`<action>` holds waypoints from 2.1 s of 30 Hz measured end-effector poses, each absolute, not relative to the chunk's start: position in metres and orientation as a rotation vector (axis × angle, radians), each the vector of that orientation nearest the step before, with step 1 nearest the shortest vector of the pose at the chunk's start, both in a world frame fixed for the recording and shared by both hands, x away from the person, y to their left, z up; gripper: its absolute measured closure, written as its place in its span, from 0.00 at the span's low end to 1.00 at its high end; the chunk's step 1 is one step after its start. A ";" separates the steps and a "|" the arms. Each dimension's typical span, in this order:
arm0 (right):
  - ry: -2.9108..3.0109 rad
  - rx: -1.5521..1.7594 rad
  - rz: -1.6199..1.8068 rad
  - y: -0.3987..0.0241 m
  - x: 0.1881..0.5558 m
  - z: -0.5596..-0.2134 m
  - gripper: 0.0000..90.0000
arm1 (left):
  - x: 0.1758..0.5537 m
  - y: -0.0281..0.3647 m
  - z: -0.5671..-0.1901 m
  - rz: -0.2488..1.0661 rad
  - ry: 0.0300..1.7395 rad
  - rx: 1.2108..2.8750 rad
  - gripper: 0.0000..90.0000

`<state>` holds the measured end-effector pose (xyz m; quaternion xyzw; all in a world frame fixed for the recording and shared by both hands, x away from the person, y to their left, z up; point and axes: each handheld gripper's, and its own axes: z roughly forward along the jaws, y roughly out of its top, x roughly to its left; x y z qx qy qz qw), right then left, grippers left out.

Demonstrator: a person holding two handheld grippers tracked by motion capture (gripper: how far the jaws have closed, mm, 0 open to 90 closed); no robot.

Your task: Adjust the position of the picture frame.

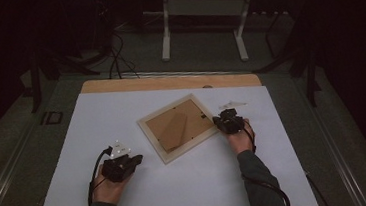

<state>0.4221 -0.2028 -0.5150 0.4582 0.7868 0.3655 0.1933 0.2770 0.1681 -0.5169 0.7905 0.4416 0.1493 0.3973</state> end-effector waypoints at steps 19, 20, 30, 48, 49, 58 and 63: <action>2.180 1.353 0.929 -0.210 0.437 -0.515 1.00 | 0.276 0.161 -0.518 0.359 1.084 2.025 1.00; 2.181 1.352 0.924 -0.209 0.437 -0.515 1.00 | 0.276 0.160 -0.518 0.358 1.081 2.028 1.00; 2.199 1.358 0.877 -0.210 0.441 -0.515 1.00 | 0.278 0.160 -0.520 0.356 1.093 2.026 1.00; 2.262 1.344 0.825 -0.207 0.440 -0.524 1.00 | 0.283 0.155 -0.526 0.331 1.104 2.032 1.00; 2.263 1.343 0.828 -0.207 0.440 -0.524 1.00 | 0.283 0.154 -0.526 0.331 1.100 2.037 1.00; 2.275 1.328 0.844 -0.206 0.435 -0.525 1.00 | 0.284 0.148 -0.529 0.318 1.102 2.040 1.00; 2.270 1.340 0.860 -0.206 0.432 -0.526 1.00 | 0.285 0.148 -0.530 0.323 1.115 2.037 1.00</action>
